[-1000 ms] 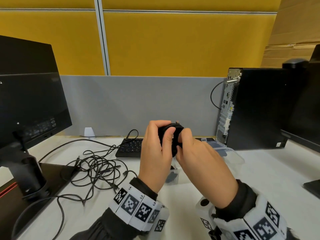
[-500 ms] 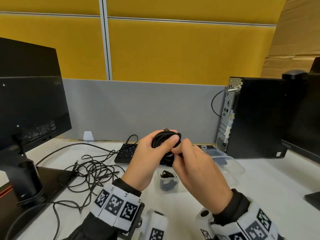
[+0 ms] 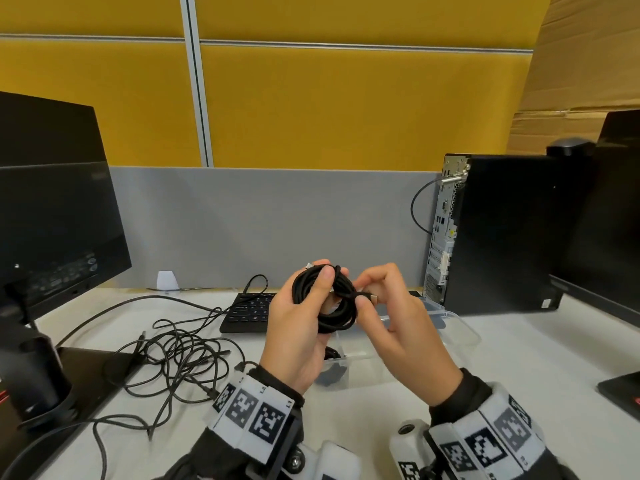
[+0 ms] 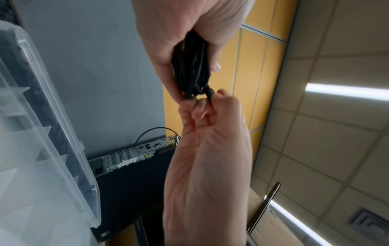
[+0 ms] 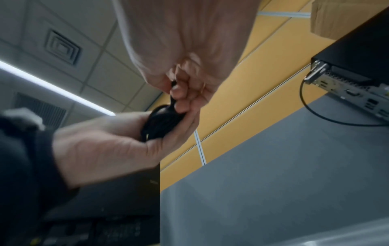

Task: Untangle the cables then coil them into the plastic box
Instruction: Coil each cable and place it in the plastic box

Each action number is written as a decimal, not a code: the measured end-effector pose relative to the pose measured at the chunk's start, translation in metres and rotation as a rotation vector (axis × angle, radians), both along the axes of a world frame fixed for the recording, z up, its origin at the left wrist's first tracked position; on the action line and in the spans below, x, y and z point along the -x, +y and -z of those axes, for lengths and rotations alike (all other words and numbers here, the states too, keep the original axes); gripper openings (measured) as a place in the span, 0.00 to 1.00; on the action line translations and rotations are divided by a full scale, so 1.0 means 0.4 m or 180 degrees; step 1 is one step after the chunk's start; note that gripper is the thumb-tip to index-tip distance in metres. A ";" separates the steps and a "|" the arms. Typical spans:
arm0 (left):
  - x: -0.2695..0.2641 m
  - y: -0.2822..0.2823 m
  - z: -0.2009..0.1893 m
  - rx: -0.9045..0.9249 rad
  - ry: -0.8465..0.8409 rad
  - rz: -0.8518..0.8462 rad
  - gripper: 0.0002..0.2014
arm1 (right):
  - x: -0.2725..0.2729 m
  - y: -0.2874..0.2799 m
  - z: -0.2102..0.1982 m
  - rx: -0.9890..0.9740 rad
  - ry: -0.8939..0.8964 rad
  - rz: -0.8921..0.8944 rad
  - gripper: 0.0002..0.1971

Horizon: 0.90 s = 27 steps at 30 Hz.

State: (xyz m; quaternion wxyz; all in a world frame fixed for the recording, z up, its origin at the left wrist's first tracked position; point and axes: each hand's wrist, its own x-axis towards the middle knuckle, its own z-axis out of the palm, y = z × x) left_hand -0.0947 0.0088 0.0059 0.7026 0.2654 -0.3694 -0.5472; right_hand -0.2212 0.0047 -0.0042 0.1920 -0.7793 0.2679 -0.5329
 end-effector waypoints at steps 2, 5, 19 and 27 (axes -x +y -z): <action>-0.007 0.001 -0.002 0.0106 -0.0106 0.0134 0.16 | 0.007 -0.005 -0.006 -0.0278 -0.0112 -0.0148 0.04; -0.022 0.004 -0.005 0.0230 -0.0354 0.0289 0.21 | 0.025 -0.014 -0.016 -0.0649 -0.0278 -0.0500 0.03; -0.015 0.011 0.001 0.0195 -0.0619 0.0168 0.20 | 0.057 -0.024 -0.030 -0.2207 -0.0873 -0.1277 0.16; -0.005 -0.017 -0.006 0.0240 -0.0503 0.0748 0.18 | 0.074 -0.001 -0.035 -0.2077 -0.0811 -0.1234 0.18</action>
